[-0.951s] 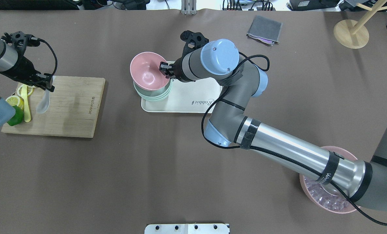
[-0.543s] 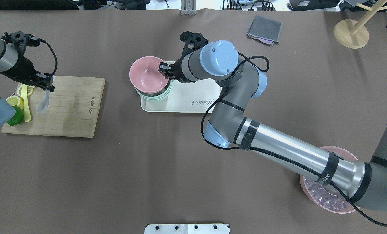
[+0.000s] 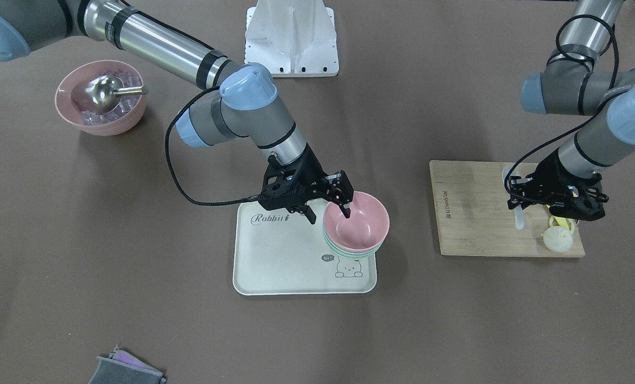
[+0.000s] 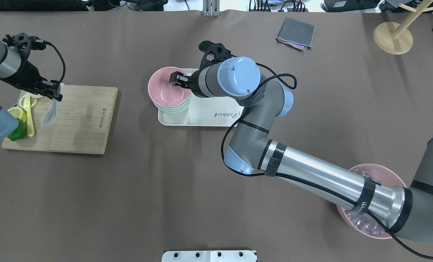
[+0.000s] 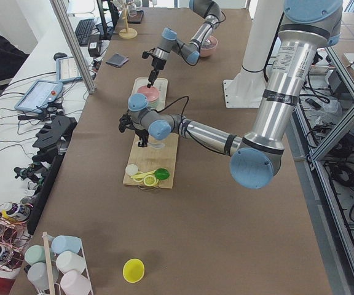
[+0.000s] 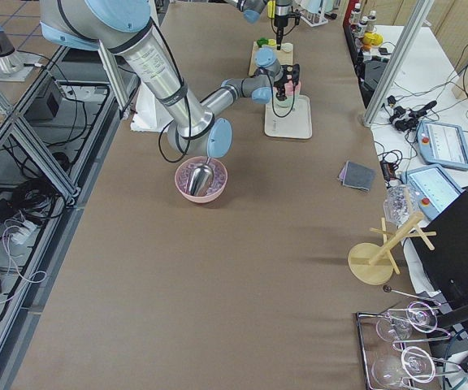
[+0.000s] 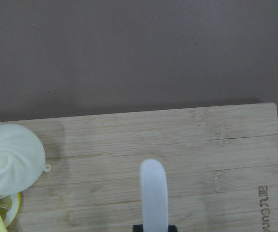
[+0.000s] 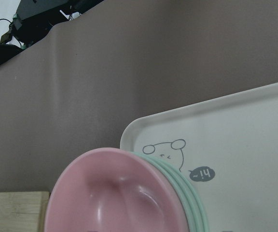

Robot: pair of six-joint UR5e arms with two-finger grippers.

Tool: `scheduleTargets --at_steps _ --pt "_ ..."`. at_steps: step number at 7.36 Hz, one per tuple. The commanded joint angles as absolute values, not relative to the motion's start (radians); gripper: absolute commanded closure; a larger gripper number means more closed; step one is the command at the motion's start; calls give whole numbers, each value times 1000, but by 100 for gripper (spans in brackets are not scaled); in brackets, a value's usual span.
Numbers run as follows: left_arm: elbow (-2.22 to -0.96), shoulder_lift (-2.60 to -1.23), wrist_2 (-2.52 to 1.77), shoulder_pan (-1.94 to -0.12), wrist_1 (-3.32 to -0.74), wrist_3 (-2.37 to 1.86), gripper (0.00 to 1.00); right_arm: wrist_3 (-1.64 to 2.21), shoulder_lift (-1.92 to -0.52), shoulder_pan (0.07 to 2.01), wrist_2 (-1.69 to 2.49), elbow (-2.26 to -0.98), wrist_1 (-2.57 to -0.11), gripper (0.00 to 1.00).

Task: Stack pink bowl on green and place spoon
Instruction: 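Open the right gripper and withdraw while the left gripper lifts the spoon, then carry the white spoon over the pink bowl and lower it in with the left gripper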

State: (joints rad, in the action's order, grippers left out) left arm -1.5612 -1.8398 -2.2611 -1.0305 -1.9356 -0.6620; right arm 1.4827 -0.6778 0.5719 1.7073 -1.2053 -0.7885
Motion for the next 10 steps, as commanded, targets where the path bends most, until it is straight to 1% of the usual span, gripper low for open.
scheduleTargets --at_steps 1,4,6,8,10 --pt "-1560 -1871 -2261 -1029 -1930 -672 100 1483 -678 583 1723 -1212 -788 0" --pt "-1562 -2079 -2330 -1003 -1946 -1000 100 1445 -722 682 1908 -1230 -793 0" --pt "-1556 -2221 -2316 -942 -1950 -1112 100 1366 -819 738 1979 -1285 -799 0" --pt "-1528 -2247 -2167 -878 -2003 -1114 100 1319 -885 825 2115 -1308 -801 0" --pt "-1445 -2252 -2108 -851 -2127 -1114 100 1305 -888 833 2120 -1310 -801 0"
